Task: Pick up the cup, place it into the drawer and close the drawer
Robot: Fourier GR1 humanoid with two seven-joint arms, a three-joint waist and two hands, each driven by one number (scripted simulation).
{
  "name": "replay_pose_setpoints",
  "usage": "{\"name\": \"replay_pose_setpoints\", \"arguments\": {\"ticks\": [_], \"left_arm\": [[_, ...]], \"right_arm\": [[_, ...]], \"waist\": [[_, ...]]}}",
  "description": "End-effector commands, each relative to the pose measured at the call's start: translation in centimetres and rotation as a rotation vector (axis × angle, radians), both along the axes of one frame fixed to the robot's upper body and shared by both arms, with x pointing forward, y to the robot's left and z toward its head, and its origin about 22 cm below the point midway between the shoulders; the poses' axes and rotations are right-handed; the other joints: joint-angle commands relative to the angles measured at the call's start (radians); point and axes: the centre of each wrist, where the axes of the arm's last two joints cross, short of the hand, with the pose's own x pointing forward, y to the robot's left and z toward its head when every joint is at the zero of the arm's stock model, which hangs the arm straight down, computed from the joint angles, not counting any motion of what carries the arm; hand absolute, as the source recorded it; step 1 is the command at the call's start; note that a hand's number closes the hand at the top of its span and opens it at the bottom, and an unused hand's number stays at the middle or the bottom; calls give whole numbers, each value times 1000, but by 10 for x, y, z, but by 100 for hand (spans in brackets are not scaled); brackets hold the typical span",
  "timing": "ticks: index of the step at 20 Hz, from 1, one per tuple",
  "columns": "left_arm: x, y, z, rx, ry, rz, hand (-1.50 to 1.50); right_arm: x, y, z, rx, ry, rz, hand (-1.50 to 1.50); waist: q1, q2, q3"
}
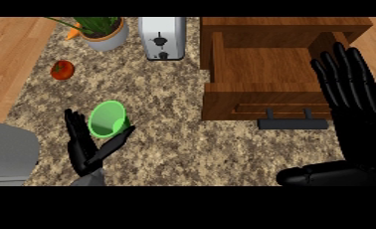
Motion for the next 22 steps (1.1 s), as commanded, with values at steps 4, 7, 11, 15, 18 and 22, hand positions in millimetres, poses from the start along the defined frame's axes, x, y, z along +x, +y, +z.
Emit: {"name": "replay_pose_setpoints", "arguments": {"ticks": [4, 7, 11, 15, 18, 22], "left_arm": [[17, -6, -8, -16, -5, -33, -150], [-6, -4, -25, -11, -40, -35, -150], [-18, 2, -22, -32, -62, -38, -150], [16, -13, -25, -52, -99, -33, -150], [3, -3, -40, -108, -89, -52, -150], [14, 3, -38, -164, -136, -87, -150]], "right_arm": [[7, -2, -5, 1, -5, -8, -150], [2, -3, -4, -4, -8, -8, -150], [21, -2, 15, 9, 0, -6, -150], [9, -4, 21, 20, 0, -17, -150], [-4, -6, 17, -1, 9, 15, -150], [12, -28, -12, 17, -3, 21, -150]], "waist": [[-1, 0, 0], [0, 0, 0], [5, -1, 0], [-1, 1, 0], [-3, 1, -1], [-6, 3, -1]]}}
